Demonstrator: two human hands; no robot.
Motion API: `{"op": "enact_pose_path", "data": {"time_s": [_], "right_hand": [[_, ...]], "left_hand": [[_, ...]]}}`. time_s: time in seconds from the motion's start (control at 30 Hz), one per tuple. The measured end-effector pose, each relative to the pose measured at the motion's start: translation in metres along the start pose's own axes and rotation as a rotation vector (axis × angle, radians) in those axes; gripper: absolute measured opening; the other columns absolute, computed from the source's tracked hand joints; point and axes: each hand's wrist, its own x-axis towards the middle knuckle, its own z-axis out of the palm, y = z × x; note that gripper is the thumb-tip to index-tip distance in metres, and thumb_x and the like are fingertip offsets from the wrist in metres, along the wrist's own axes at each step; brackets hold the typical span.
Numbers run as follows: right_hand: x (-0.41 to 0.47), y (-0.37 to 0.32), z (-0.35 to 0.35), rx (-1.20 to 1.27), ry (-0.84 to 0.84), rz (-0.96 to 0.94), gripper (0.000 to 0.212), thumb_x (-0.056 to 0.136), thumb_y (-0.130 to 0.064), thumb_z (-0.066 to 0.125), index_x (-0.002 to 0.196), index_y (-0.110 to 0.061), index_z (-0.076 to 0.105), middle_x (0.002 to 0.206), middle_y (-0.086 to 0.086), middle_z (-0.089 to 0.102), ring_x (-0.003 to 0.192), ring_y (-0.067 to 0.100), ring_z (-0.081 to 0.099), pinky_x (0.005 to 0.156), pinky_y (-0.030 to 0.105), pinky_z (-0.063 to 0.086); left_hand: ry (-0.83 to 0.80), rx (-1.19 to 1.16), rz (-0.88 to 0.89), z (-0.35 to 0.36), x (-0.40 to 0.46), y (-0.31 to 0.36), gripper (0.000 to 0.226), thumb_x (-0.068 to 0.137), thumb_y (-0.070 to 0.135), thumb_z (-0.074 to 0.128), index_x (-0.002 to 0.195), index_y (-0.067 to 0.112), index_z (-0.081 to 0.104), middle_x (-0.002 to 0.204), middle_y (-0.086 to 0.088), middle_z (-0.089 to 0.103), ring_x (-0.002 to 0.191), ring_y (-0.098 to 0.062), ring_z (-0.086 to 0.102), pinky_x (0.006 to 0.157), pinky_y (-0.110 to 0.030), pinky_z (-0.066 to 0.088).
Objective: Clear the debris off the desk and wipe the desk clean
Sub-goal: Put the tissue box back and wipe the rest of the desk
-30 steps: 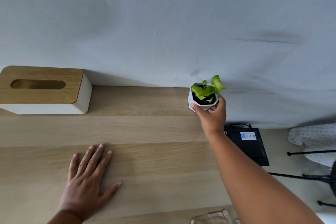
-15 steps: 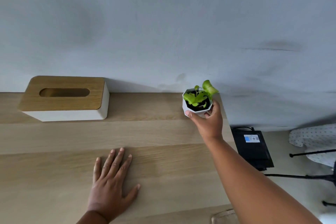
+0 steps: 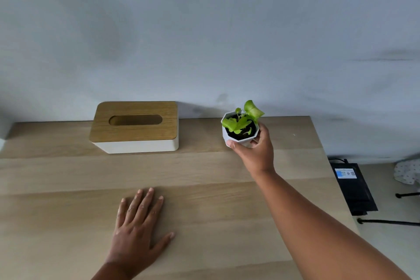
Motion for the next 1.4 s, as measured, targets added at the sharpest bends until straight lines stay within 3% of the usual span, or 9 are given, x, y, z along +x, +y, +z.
{"op": "enact_pose_path", "data": {"time_s": [0.13,0.47,0.7,0.9,1.03,1.13,1.27,1.4], "right_hand": [[-0.008,-0.003,0.038,0.014,-0.041,0.017,0.079,0.056,-0.040,0.098,0.123,-0.044,0.056,0.115,-0.017,0.073,0.101,0.007,0.073,0.088,0.048,0.062],[-0.019,-0.008,0.100,0.035,-0.007,0.023,0.077,0.054,-0.043,0.098,0.117,-0.049,0.055,0.114,-0.018,0.072,0.099,0.003,0.072,0.084,0.035,0.063],[-0.020,-0.012,0.120,0.052,-0.007,0.012,0.077,0.053,-0.044,0.097,0.115,-0.054,0.051,0.118,-0.012,0.070,0.107,0.009,0.071,0.092,0.047,0.060],[-0.017,-0.014,0.128,0.072,-0.025,0.011,0.083,0.056,-0.039,0.098,0.126,-0.032,0.054,0.120,-0.013,0.069,0.108,0.006,0.069,0.095,0.046,0.059],[-0.014,-0.013,0.129,0.076,-0.036,-0.004,0.086,0.056,-0.040,0.098,0.128,-0.037,0.052,0.124,-0.014,0.067,0.114,0.008,0.067,0.097,0.046,0.058],[-0.014,-0.012,0.132,0.107,-0.031,-0.011,0.093,0.056,-0.033,0.100,0.135,-0.034,0.050,0.131,-0.011,0.065,0.120,0.009,0.065,0.099,0.036,0.056],[-0.017,-0.010,0.131,0.108,0.008,-0.012,0.083,0.055,-0.033,0.100,0.120,-0.049,0.051,0.125,-0.019,0.064,0.116,-0.004,0.063,0.089,0.010,0.049],[-0.016,-0.007,0.128,0.110,-0.017,0.003,0.078,0.057,-0.032,0.099,0.117,-0.050,0.053,0.123,-0.022,0.065,0.113,-0.005,0.065,0.090,0.011,0.050]], "left_hand": [[0.028,0.012,0.004,-0.006,-0.011,-0.032,0.092,0.080,0.074,0.060,0.150,0.016,0.049,0.165,-0.007,0.032,0.153,-0.031,0.028,0.116,-0.065,0.030],[-0.015,-0.004,0.016,-0.005,-0.014,-0.041,0.096,0.083,0.076,0.056,0.157,0.018,0.038,0.169,-0.006,0.023,0.156,-0.030,0.021,0.119,-0.062,0.027],[-0.035,-0.014,0.014,-0.003,-0.014,-0.043,0.097,0.082,0.077,0.056,0.157,0.018,0.037,0.169,-0.005,0.022,0.156,-0.030,0.021,0.118,-0.063,0.028],[-0.049,-0.012,0.009,-0.005,-0.014,-0.042,0.096,0.083,0.076,0.056,0.157,0.018,0.037,0.169,-0.006,0.022,0.156,-0.030,0.020,0.118,-0.063,0.027],[-0.046,-0.013,0.011,-0.005,-0.014,-0.043,0.096,0.083,0.076,0.055,0.157,0.018,0.038,0.169,-0.006,0.022,0.156,-0.030,0.021,0.118,-0.063,0.028],[-0.046,-0.015,0.011,-0.005,-0.014,-0.043,0.096,0.083,0.076,0.055,0.157,0.018,0.038,0.169,-0.006,0.022,0.156,-0.031,0.021,0.117,-0.064,0.028],[-0.047,-0.011,0.013,-0.005,-0.014,-0.043,0.096,0.083,0.077,0.055,0.157,0.018,0.038,0.169,-0.006,0.022,0.156,-0.030,0.021,0.117,-0.064,0.028],[-0.051,-0.013,0.010,-0.005,-0.014,-0.043,0.095,0.083,0.077,0.054,0.157,0.018,0.038,0.169,-0.006,0.022,0.156,-0.030,0.020,0.117,-0.064,0.028]]}}
